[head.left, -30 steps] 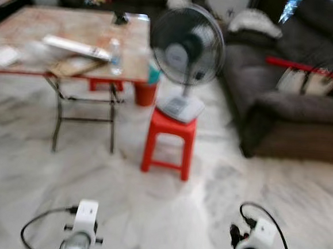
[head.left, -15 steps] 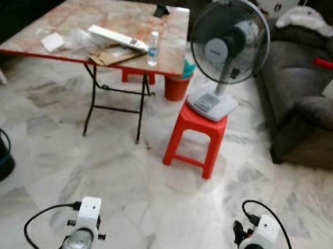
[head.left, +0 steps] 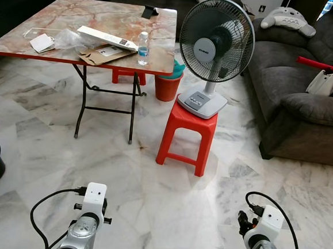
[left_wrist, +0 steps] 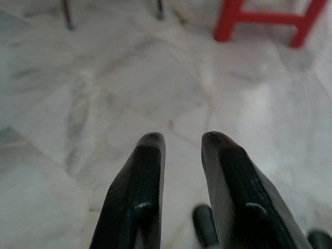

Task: Picking trash to rubbish bin

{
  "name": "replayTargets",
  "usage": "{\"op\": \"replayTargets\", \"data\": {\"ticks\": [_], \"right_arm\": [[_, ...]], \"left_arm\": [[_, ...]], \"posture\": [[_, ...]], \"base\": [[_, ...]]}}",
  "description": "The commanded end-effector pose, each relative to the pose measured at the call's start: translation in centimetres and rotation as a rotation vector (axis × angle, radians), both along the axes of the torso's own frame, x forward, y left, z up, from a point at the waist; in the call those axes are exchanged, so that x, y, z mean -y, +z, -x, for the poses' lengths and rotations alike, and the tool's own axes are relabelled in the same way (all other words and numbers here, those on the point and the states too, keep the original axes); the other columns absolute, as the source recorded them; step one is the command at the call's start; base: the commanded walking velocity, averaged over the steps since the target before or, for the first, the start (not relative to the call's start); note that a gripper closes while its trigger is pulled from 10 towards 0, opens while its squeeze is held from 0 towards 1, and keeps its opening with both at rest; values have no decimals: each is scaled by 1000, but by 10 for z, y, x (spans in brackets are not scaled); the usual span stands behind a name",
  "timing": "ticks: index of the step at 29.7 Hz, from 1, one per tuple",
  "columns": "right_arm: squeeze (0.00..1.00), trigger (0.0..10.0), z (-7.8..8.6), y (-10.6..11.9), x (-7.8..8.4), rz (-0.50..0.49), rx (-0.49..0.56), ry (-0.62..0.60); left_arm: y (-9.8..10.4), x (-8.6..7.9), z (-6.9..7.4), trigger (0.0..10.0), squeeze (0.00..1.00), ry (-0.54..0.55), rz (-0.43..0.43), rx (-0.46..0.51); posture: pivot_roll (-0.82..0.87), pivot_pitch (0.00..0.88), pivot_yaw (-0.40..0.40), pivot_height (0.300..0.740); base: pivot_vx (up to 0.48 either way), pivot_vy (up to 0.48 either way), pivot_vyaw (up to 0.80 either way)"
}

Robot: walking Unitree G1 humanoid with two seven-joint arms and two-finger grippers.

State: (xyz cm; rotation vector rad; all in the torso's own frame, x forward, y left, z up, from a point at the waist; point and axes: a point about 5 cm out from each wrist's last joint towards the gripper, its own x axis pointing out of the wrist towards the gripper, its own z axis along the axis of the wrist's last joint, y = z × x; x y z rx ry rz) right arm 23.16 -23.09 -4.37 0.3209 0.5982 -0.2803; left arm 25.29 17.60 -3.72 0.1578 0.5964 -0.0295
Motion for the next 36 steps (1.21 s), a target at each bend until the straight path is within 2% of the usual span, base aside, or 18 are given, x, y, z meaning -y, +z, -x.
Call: {"op": "replayTargets", "data": {"ticks": [1, 2, 3, 4, 7, 8, 9, 12, 16, 19, 21, 23, 26, 27, 29, 34, 35, 36], "right_arm": [[0, 10000, -3, 3, 2, 11, 9, 6], [0, 10000, -3, 3, 2, 12, 9, 8], [0, 10000, -2, 2, 3, 14, 7, 9], [0, 10000, -2, 2, 3, 14, 7, 9], [0, 10000, -1, 2, 3, 16, 1, 12], [0, 10000, 0, 1, 3, 17, -3, 14], [0, 10000, 0, 1, 3, 17, -4, 15], [0, 10000, 2, 0, 3, 21, -10, 21], [0, 10000, 3, -1, 3, 21, -12, 22], [0, 10000, 3, -1, 4, 24, -13, 20], [0, 10000, 3, -1, 5, 26, -13, 19], [0, 10000, 3, -1, 5, 27, -12, 17], [0, 10000, 3, 0, 5, 27, -12, 16], [0, 10000, 3, 0, 6, 31, -15, 15], [0, 10000, 3, 0, 7, 30, -14, 8], [0, 10000, 1, 2, 7, 27, -6, 2], [0, 10000, 1, 2, 7, 27, -6, 2], [0, 10000, -2, 3, 8, 29, 1, 0]], "left_arm": [[-5, 2, 6, 10000, 0, -61, -16, -42], [-9, 5, 11, 10000, 0, -138, -32, -72], [-13, 6, 18, 10000, 0, -267, -103, -103], [-13, 6, 18, 10000, 0, -267, -103, -103], [-18, 7, 26, 10000, 0, -397, -172, -136], [-23, 3, 36, 10000, 0, -535, -217, -180], [-25, 2, 39, 10000, 0, -570, -226, -195], [-28, -5, 53, 10000, 0, -762, -227, -258], [-27, -10, 57, 10000, 0, -831, -215, -285], [-17, -29, 58, 10000, 0, -877, -80, -333], [-3, -43, 49, 10000, 0, -871, -42, -302], [12, -58, 36, 10000, 0, -836, -70, -254], [15, -61, 33, 10000, 0, -827, -79, -245], [47, -94, -1, 10000, 0, -711, -333, -165], [79, -107, -34, 10000, 0, -568, -525, -34], [109, -84, -70, 10000, 0, -378, -538, 246], [109, -84, -70, 10000, 0, -378, -538, 246], [117, -66, -82, 10000, 0, -246, -392, 372]], "posture": [[-19, 13, -59, 740], [-16, 10, -59, 740], [-9, 7, -58, 740], [-9, 7, -58, 740], [-8, 4, -59, 740], [-10, 3, -59, 740], [-10, 3, -59, 740], [-12, 4, -57, 740], [-12, 2, -54, 740], [-11, 3, -52, 740], [-9, 5, -52, 740], [-9, 5, -52, 740], [-9, 5, -52, 740], [8, 19, -62, 740], [8, 19, -62, 740], [-8, 22, -66, 740], [-8, 22, -66, 740], [-12, 23, -70, 740]], "base": [[0, 0, 0], [0, 0, 0], [0, 0, 0], [0, 0, 0], [0, 0, 0], [0, 0, 0], [0, 0, 0], [0, 0, 0], [0, 0, 0], [0, 0, 0], [0, 0, 0], [0, 0, 0], [0, 0, 0], [0, 0, 0], [0, 0, 0], [0, 0, 0], [0, 0, 0], [0, 0, 0]]}}
